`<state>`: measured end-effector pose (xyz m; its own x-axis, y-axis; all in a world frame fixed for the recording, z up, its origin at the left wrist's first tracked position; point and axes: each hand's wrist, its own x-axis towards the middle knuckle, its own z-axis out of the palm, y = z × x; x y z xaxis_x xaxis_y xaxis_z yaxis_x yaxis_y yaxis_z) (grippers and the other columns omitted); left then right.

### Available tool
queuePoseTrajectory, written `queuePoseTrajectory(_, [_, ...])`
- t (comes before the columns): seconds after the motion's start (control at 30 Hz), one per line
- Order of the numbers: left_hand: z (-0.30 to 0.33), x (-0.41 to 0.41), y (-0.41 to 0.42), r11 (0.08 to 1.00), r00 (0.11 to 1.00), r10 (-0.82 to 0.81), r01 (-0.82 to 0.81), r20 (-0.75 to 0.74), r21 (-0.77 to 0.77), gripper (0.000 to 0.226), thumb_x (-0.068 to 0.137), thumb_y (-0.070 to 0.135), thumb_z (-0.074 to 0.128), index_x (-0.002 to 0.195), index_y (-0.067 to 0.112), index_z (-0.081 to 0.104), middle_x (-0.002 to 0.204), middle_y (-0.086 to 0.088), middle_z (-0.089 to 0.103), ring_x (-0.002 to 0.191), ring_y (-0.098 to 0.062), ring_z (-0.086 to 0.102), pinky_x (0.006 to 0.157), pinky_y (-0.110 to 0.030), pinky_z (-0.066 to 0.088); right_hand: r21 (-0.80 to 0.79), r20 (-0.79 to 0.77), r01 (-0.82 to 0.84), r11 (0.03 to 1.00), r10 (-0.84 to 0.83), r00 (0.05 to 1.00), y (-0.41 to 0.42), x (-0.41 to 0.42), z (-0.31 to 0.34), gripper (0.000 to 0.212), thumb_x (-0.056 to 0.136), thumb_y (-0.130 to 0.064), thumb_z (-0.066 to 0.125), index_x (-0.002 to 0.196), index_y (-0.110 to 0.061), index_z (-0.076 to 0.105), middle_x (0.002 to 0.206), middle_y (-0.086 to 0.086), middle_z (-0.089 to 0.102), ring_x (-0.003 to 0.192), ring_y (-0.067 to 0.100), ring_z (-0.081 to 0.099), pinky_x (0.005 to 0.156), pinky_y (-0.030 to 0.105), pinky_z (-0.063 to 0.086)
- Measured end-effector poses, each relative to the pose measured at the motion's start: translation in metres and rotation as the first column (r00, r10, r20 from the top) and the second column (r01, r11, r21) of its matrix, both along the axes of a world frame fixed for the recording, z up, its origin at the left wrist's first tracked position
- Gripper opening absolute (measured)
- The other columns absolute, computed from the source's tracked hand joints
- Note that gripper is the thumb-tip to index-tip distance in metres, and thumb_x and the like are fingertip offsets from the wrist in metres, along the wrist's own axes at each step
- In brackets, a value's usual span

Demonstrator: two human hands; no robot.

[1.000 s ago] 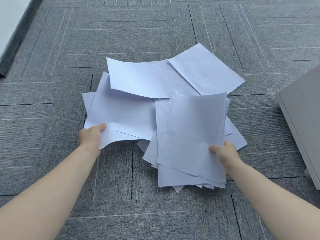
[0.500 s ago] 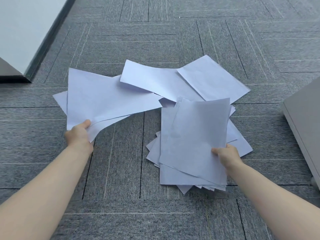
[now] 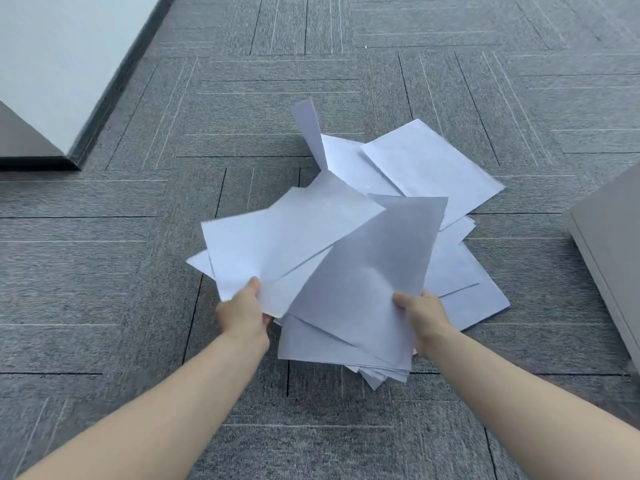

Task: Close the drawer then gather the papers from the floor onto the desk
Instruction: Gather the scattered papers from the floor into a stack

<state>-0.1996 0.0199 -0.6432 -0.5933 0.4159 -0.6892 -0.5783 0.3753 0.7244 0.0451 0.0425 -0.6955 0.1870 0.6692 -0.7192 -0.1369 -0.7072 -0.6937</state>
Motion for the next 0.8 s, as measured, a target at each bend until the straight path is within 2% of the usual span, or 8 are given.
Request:
queuePoseTrajectory(0.2, [-0.022, 0.035, -0.024, 0.977, 0.98, -0.2, 0.201, 0.012, -0.075, 0.008, 0.088, 0.015, 0.067, 0.085, 0.019, 0.061, 0.096, -0.001, 0.069, 0.088, -0.023, 0.066, 0.083, -0.042, 0.056, -0.011, -0.046, -0.011, 1.0, 0.011, 0.999, 0.001, -0.017, 0.004, 0.026, 0.091, -0.015, 0.061, 0.116, -0.008, 0.059, 0.104, 0.012, 0.07, 0.095, 0.032, 0.066, 0.092, 0.048, 0.052])
queuePoseTrajectory(0.3, [-0.029, 0.044, -0.029, 0.959, 0.965, -0.26, 0.264, 0.044, -0.102, 0.01, 0.087, 0.017, 0.067, 0.096, 0.017, 0.062, 0.104, -0.003, 0.069, 0.095, -0.026, 0.065, 0.089, -0.047, 0.055, -0.061, -0.108, 0.018, 0.998, -0.024, 0.994, 0.001, -0.019, 0.006, 0.027, 0.095, -0.026, 0.057, 0.119, -0.013, 0.061, 0.108, 0.009, 0.071, 0.091, 0.027, 0.067, 0.076, 0.036, 0.054])
queuePoseTrajectory(0.37, [-0.032, 0.049, -0.032, 0.945, 0.953, -0.298, 0.302, 0.045, -0.124, 0.024, 0.086, 0.019, 0.068, 0.108, 0.011, 0.061, 0.107, -0.005, 0.068, 0.098, -0.028, 0.065, 0.089, -0.05, 0.055, -0.08, -0.157, 0.041, 0.996, -0.053, 0.986, 0.0, -0.017, 0.004, 0.03, 0.096, -0.034, 0.055, 0.118, -0.016, 0.063, 0.111, 0.007, 0.071, 0.097, 0.027, 0.067, 0.079, 0.038, 0.055])
queuePoseTrajectory(0.47, [-0.031, 0.058, -0.035, 0.931, 0.939, -0.341, 0.345, 0.053, -0.122, 0.024, 0.087, 0.015, 0.065, 0.11, 0.011, 0.059, 0.107, -0.006, 0.067, 0.097, -0.029, 0.065, 0.082, -0.054, 0.057, -0.072, -0.159, -0.036, 0.997, 0.024, 0.987, -0.002, -0.015, 0.004, 0.051, 0.079, -0.058, 0.065, 0.116, -0.023, 0.067, 0.113, 0.002, 0.072, 0.107, 0.028, 0.066, 0.096, 0.048, 0.051])
queuePoseTrajectory(0.53, [-0.03, 0.064, -0.039, 0.917, 0.922, -0.379, 0.386, 0.077, -0.102, 0.014, 0.091, 0.008, 0.06, 0.102, 0.016, 0.06, 0.102, -0.004, 0.067, 0.094, -0.028, 0.064, 0.079, -0.054, 0.058, -0.091, -0.126, -0.094, 0.991, 0.083, 0.989, -0.001, -0.015, 0.002, 0.069, 0.062, -0.064, 0.075, 0.119, -0.026, 0.065, 0.117, 0.0, 0.071, 0.111, 0.027, 0.064, 0.097, 0.048, 0.049])
queuePoseTrajectory(0.67, [-0.026, 0.078, -0.05, 0.881, 0.878, -0.452, 0.467, 0.155, -0.074, 0.019, 0.093, 0.007, 0.058, 0.112, 0.013, 0.06, 0.104, -0.004, 0.066, 0.091, -0.026, 0.064, 0.068, -0.043, 0.061, -0.116, -0.022, -0.058, 0.992, 0.056, 0.998, 0.003, -0.015, -0.002, 0.045, 0.078, -0.038, 0.077, 0.113, -0.013, 0.064, 0.106, 0.008, 0.07, 0.091, 0.031, 0.067, 0.068, 0.037, 0.055])
queuePoseTrajectory(0.73, [-0.027, 0.081, -0.055, 0.867, 0.859, -0.47, 0.493, 0.203, -0.076, 0.021, 0.092, 0.01, 0.061, 0.113, 0.013, 0.06, 0.106, -0.007, 0.066, 0.089, -0.025, 0.065, 0.06, -0.037, 0.06, -0.102, 0.033, -0.014, 0.995, 0.018, 0.999, 0.004, -0.014, -0.005, 0.032, 0.083, -0.023, 0.073, 0.11, -0.009, 0.064, 0.102, 0.009, 0.071, 0.092, 0.033, 0.067, 0.079, 0.047, 0.057])
queuePoseTrajectory(0.8, [-0.031, 0.076, -0.055, 0.869, 0.863, -0.465, 0.488, 0.199, -0.083, 0.02, 0.09, 0.02, 0.064, 0.109, 0.016, 0.059, 0.106, -0.008, 0.067, 0.088, -0.025, 0.065, 0.065, -0.041, 0.061, -0.066, 0.08, 0.002, 0.998, 0.003, 0.997, 0.005, -0.012, -0.006, 0.017, 0.084, -0.014, 0.069, 0.1, -0.012, 0.064, 0.095, 0.006, 0.07, 0.093, 0.032, 0.066, 0.089, 0.049, 0.054])
